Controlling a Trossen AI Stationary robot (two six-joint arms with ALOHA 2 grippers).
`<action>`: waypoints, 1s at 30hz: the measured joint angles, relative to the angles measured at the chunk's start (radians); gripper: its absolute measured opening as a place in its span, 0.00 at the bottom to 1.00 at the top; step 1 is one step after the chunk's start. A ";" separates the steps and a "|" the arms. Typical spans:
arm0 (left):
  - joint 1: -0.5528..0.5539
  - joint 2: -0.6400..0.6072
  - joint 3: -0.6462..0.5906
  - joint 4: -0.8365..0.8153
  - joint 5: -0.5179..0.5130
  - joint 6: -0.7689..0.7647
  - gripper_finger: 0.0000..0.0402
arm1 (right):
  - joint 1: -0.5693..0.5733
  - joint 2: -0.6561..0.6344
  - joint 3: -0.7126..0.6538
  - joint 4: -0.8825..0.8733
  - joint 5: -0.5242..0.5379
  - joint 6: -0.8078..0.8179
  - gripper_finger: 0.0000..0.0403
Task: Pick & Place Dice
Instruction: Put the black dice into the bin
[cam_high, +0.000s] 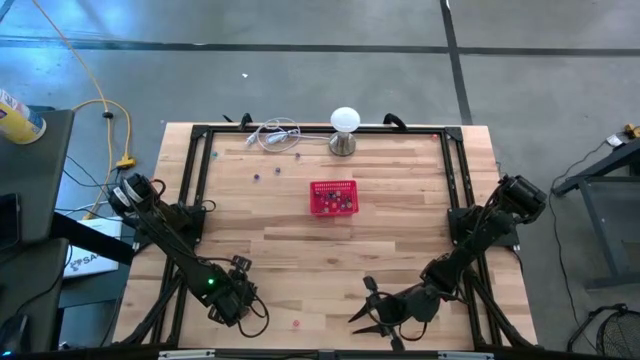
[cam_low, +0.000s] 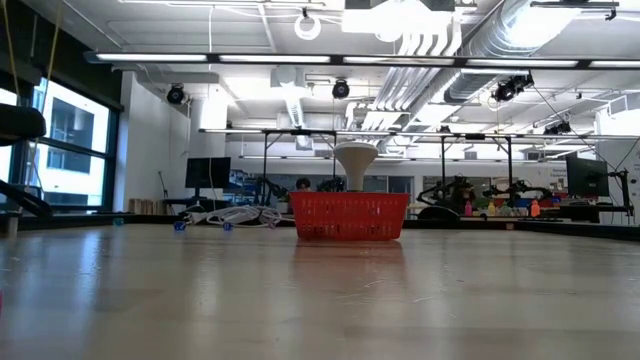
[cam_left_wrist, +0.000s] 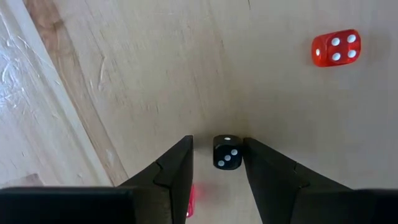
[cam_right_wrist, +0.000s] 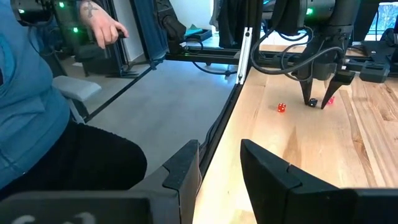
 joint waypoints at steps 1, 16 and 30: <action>0.000 0.000 0.000 -0.003 0.000 0.000 0.34 | 0.000 0.000 0.000 0.000 0.000 0.000 0.27; -0.001 0.003 -0.003 0.009 -0.035 0.003 0.31 | 0.000 0.000 0.000 -0.001 0.000 0.000 0.27; 0.008 0.003 -0.003 0.025 -0.053 0.033 0.11 | 0.000 0.000 0.000 -0.016 -0.001 0.000 0.27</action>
